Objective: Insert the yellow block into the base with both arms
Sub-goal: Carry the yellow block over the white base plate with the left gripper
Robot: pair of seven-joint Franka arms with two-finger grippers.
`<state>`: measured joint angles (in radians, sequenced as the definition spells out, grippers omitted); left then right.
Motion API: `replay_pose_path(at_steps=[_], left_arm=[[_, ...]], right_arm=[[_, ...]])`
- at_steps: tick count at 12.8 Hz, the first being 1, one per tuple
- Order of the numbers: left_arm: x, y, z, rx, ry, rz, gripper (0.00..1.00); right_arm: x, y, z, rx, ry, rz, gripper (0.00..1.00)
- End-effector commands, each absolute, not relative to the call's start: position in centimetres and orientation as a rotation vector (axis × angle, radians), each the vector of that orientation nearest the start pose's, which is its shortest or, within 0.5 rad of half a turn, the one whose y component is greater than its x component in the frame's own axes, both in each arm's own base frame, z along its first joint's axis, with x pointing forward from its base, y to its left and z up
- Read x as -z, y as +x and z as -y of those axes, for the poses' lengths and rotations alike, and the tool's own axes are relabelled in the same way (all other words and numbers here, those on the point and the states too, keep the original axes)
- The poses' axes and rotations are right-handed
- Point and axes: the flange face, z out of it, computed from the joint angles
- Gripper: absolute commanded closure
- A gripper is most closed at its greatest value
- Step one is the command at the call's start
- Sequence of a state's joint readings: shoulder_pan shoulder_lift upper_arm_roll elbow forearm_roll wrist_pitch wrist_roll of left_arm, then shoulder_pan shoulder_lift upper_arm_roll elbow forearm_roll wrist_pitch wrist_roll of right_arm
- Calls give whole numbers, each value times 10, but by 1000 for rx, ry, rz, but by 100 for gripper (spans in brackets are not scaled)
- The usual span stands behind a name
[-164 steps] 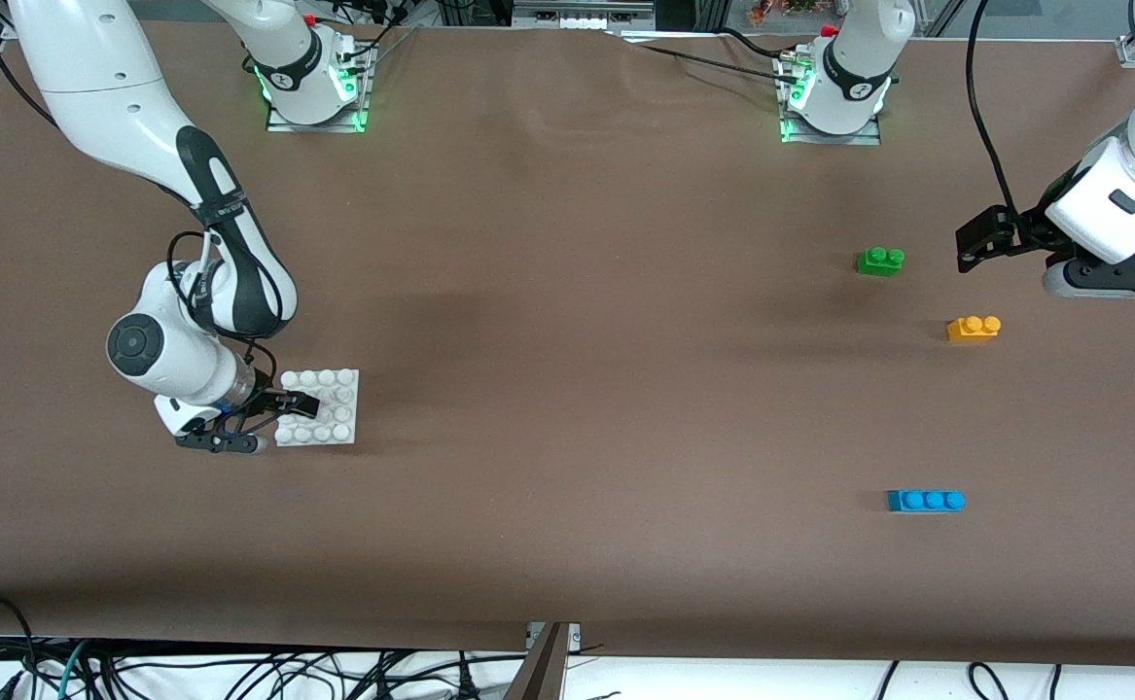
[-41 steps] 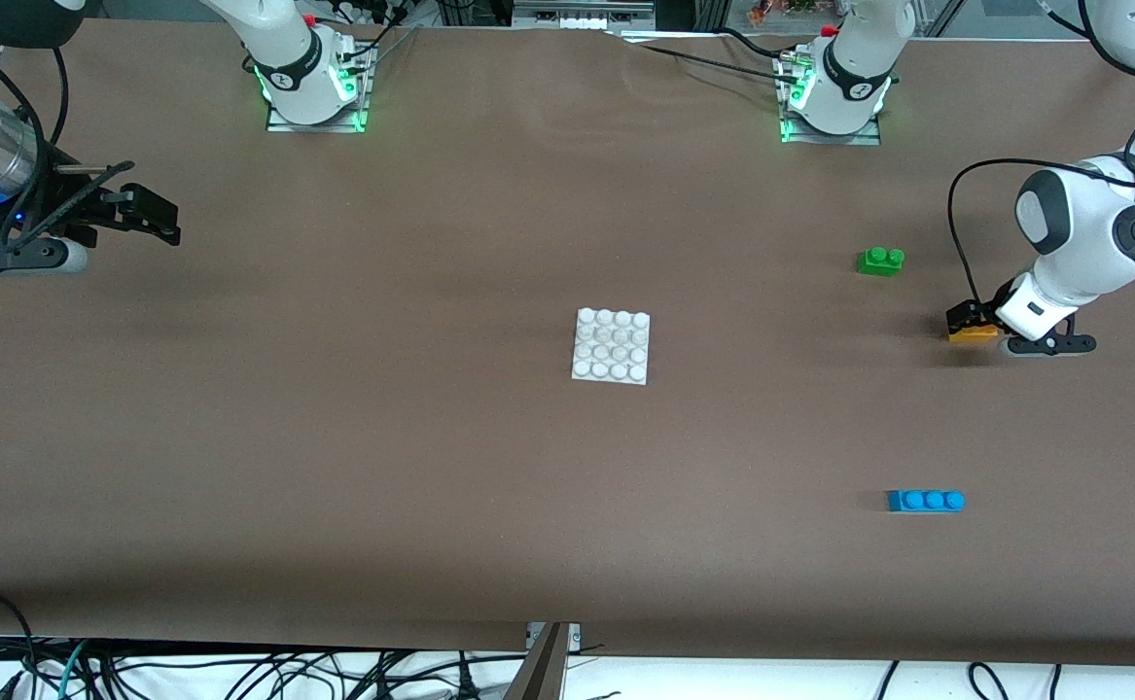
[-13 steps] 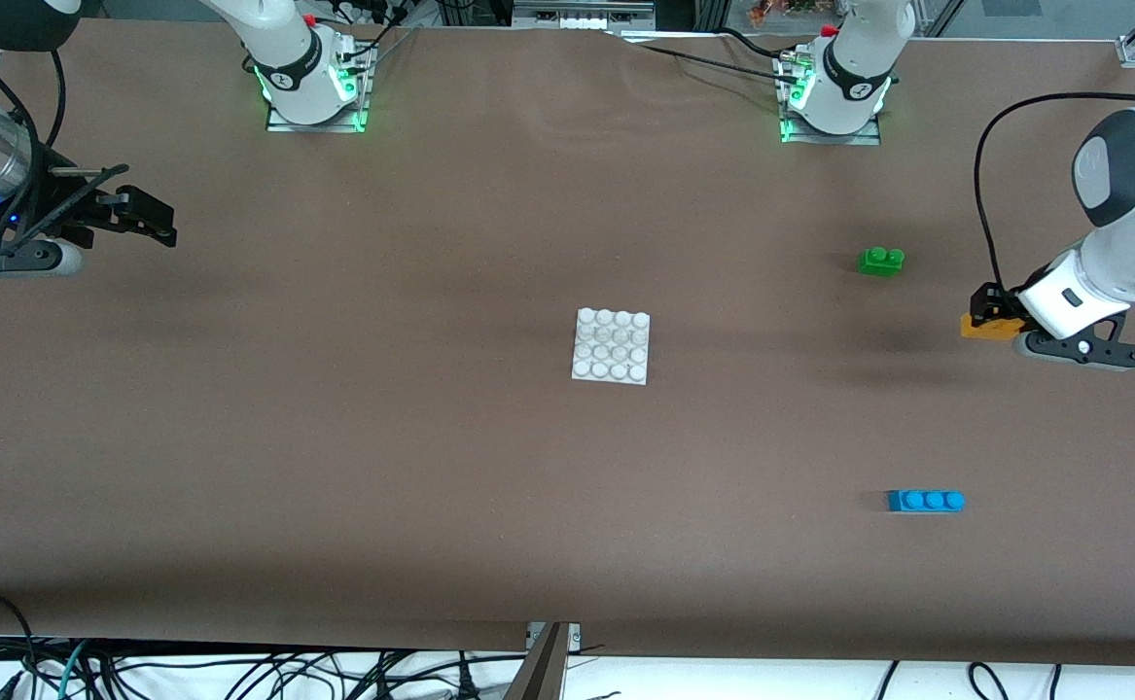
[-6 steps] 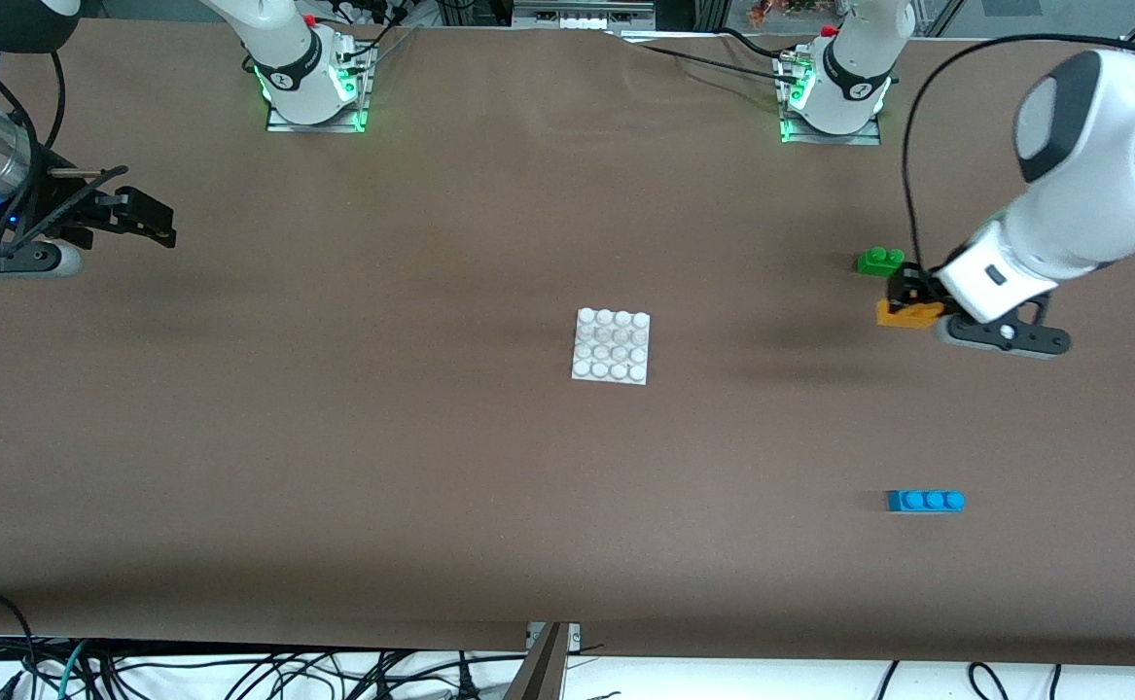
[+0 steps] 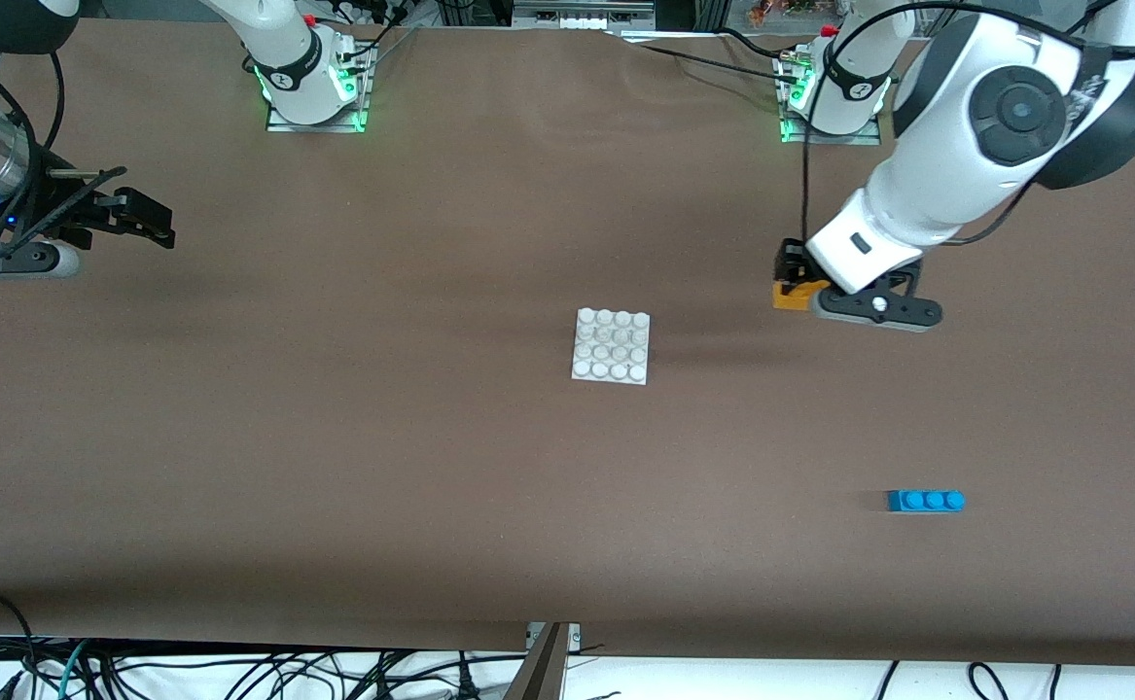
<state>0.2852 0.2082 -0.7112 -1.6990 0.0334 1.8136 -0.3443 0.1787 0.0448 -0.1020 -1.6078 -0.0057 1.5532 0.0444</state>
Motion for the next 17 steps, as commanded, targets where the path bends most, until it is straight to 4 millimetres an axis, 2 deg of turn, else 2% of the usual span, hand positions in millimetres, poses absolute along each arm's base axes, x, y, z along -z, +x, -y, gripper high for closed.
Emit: replay_pose_path(at_steps=[1,2,4,5,8,10,14,17], left_arm=[[-473,566,266,-215,-3246,-115,67],[-467,567,267,-222,-3237,-89,67],[-460,564,289,-188,-3257,-92,67],[-456,568,293,-159,-3276,-40,68],[-433,566,323,-164,-3303,-19,68],[-411,562,346,-143,-3285,-30,68],[-342,541,403,-85,-3184,44,68],[-305,539,420,-50,-3203,-28,69]], right_arm=[[-586,565,-41,-141,-3155,32,0],[-586,565,-41,-141,-3155,32,0],[-586,565,-41,-141,-3155,32,0],[-586,565,-41,-141,-3155,32,0],[-586,565,-41,-141,-3155,32,0],[-586,565,-41,-141,-3155,32,0],[-586,565,-41,-141,-3155,32,0],[-586,565,-41,-139,-3155,32,0]])
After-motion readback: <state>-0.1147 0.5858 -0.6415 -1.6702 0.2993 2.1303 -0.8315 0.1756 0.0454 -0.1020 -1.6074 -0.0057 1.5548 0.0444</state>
